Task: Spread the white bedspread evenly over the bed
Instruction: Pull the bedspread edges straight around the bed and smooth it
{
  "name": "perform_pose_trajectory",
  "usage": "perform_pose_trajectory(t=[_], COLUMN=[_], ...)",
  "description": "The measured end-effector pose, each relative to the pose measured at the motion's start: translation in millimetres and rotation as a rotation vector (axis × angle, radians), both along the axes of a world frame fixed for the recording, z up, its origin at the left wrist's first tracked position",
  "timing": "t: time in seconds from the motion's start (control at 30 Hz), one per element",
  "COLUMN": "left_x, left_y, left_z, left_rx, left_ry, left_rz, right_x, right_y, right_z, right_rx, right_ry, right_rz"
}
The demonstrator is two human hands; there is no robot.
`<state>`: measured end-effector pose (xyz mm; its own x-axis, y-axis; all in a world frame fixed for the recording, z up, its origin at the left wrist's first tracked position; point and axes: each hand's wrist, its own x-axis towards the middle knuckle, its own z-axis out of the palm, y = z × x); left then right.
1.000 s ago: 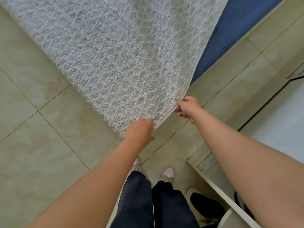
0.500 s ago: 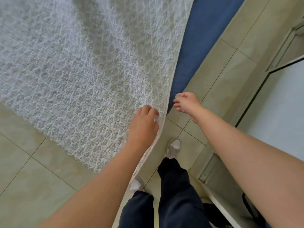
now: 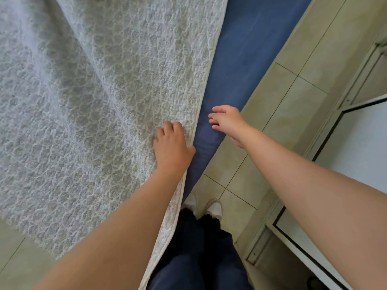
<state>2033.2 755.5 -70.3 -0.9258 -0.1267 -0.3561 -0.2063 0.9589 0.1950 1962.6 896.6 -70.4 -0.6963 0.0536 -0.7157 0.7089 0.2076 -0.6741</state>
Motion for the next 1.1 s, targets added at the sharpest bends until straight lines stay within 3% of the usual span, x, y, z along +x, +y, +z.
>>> perform_pose_trajectory(t=[0.2, 0.53, 0.63, 0.83, 1.0, 1.1], left_x=[-32, -86, -99, -105, -101, -102], left_y=[1, 2, 3, 14, 57, 71], left_z=[-7, -7, -9, -9, -9, -10], left_rx=[-0.055, 0.05, 0.064, 0.4, 0.43, 0.432], left_ry=[-0.073, -0.062, -0.09, -0.226, -0.396, -0.454], left_rz=[-0.019, -0.08, -0.123, -0.04, -0.15, -0.211], right_x=[-46, -132, -148, -151, -121, -102], right_y=[-2, -19, -20, 16, 77, 106], right_z=[-9, 6, 1, -17, -10, -7], right_rx=[-0.09, -0.135, -0.048, 0.228, 0.352, 0.309], right_ry=[-0.039, -0.111, -0.095, -0.041, -0.057, -0.094], right_rz=[-0.111, -0.116, -0.081, -0.023, 0.004, -0.026])
